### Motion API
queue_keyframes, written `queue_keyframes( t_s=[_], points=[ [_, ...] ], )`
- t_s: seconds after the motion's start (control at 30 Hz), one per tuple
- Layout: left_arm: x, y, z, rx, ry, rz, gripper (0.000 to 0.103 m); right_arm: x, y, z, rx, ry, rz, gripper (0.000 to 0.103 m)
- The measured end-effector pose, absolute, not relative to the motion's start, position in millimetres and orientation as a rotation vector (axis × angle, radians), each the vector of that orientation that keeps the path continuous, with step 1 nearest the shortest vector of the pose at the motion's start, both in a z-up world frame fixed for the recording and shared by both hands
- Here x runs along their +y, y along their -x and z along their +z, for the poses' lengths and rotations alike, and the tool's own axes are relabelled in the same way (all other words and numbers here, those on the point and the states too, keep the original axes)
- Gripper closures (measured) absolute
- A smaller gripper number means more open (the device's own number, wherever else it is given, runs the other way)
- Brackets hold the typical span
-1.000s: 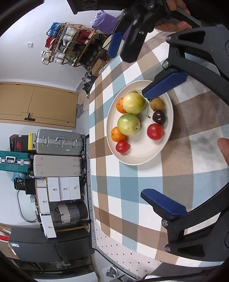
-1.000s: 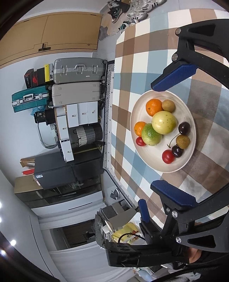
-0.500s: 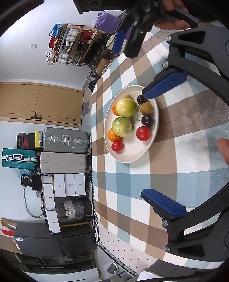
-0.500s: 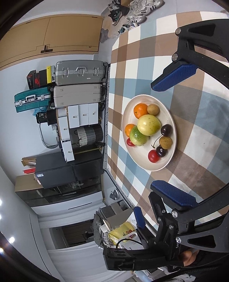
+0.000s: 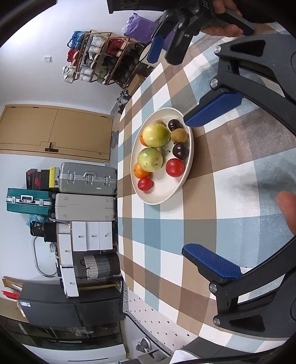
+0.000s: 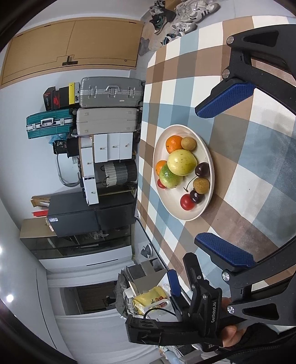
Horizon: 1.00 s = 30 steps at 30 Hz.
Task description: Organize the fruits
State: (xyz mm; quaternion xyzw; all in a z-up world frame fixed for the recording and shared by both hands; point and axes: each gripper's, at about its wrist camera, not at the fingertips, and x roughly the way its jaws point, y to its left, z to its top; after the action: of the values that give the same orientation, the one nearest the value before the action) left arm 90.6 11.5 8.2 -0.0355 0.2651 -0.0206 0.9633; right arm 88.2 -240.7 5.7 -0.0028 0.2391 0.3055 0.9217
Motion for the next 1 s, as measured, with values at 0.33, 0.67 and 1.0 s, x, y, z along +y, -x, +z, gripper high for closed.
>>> queue_keyframes(
  t_s=[0.33,0.67,1.0],
  points=[
    [7.9,-91.3,3.3,0.531,0.060,-0.037,0.001,-238.7,-75.5,1.1,0.443,0.033,0.631,0.001],
    [6.1,-93.4,2.5,0.528,0.054,-0.045,0.001,-239.6,-71.5,2.0,0.428,0.033,0.611,0.000],
    [6.0,-95.6,2.7,0.525,0.057,-0.048,0.001,-241.9,-72.5,3.1,0.430,0.029,0.606,0.000]
  ],
)
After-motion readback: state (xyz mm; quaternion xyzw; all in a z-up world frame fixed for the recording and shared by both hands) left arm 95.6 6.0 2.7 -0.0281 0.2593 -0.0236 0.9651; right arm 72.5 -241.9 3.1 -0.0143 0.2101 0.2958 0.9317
